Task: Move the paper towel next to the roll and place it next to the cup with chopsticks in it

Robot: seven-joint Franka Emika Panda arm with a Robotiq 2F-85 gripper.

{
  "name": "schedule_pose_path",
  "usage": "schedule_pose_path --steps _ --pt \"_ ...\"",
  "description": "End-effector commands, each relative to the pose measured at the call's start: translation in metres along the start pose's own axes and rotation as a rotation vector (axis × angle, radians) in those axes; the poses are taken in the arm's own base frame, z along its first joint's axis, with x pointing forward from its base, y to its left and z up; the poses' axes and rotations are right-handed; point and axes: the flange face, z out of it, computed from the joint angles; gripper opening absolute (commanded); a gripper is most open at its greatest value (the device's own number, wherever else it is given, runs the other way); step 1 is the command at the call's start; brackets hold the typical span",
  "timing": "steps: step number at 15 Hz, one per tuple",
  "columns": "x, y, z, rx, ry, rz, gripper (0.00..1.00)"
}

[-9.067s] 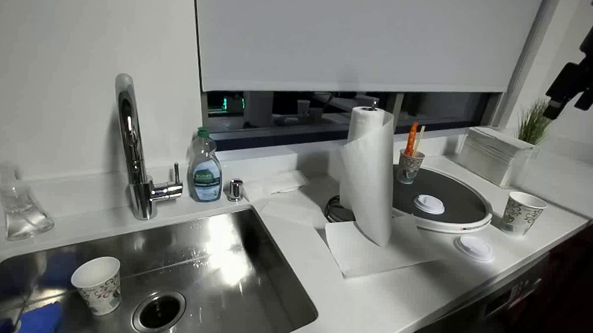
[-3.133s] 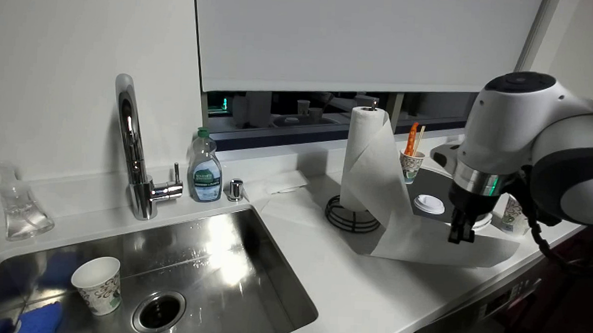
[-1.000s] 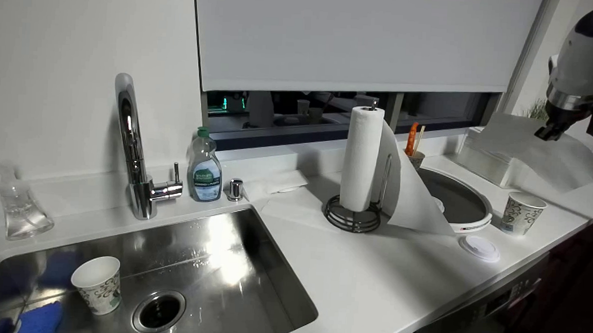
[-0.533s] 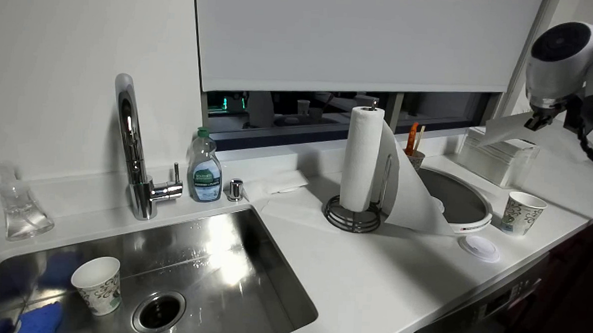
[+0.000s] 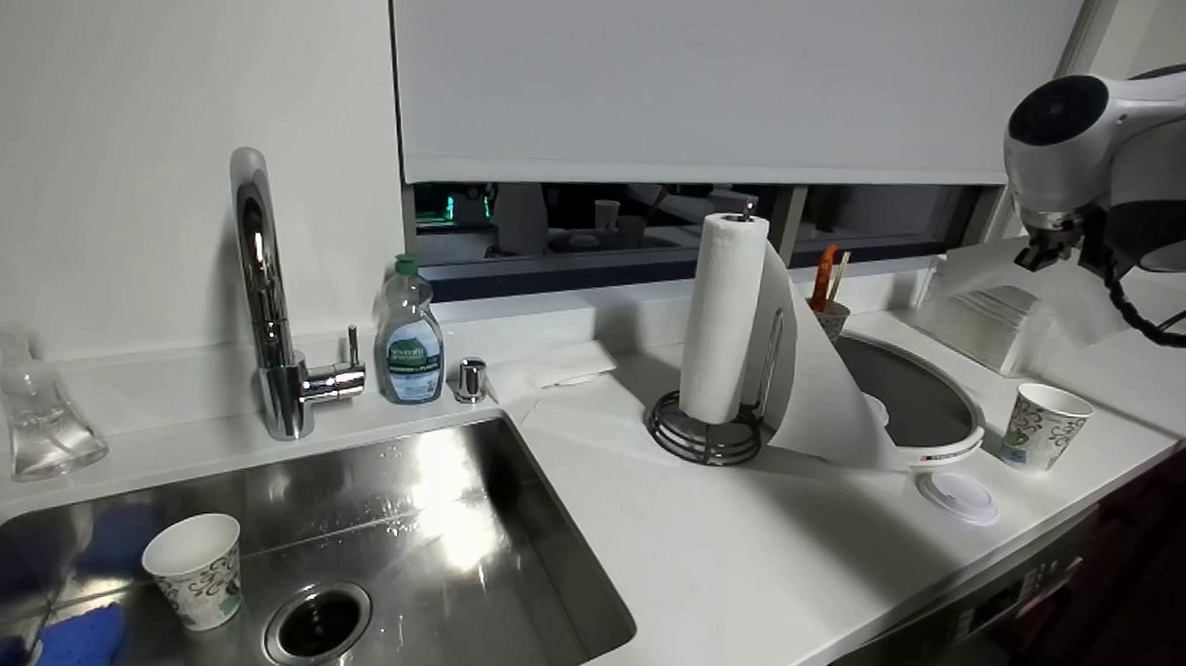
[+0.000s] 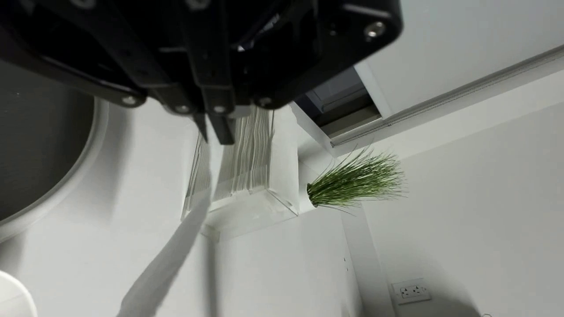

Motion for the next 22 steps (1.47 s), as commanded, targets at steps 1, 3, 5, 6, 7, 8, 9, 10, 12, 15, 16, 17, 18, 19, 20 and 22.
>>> schedule_pose_path --steps 1,3,5,6,7,8,9,10,12,15,16,17,18,19,20,22 --pt "0.020 -0.014 0.000 -0.025 0.041 0.014 0.00" --pt "0.035 -0.021 -0.003 -0.046 0.080 0.040 0.00" --pt "0.051 -0.028 -0.003 -0.080 0.112 0.048 0.00" --pt "0.059 -0.032 -0.002 -0.094 0.131 0.048 0.00" --pt "0.066 -0.036 -0.002 -0.110 0.146 0.046 0.00" --pt "0.072 -0.041 -0.001 -0.120 0.157 0.040 0.00" --pt "0.077 -0.049 0.001 -0.122 0.161 0.025 0.00" --pt "0.081 -0.055 0.003 -0.120 0.169 0.018 0.00" --pt "0.087 -0.071 0.009 -0.097 0.166 0.003 0.00" --pt "0.097 -0.100 0.011 -0.042 0.174 -0.023 0.00" --pt "0.100 -0.109 0.012 -0.023 0.178 -0.030 0.00" --pt "0.102 -0.117 0.012 -0.004 0.181 -0.038 0.00" --pt "0.104 -0.127 0.013 0.021 0.184 -0.059 0.00" --pt "0.104 -0.137 0.014 0.045 0.186 -0.077 0.00" --pt "0.105 -0.145 0.014 0.067 0.187 -0.096 0.00" --pt "0.103 -0.161 0.015 0.122 0.183 -0.160 0.00"
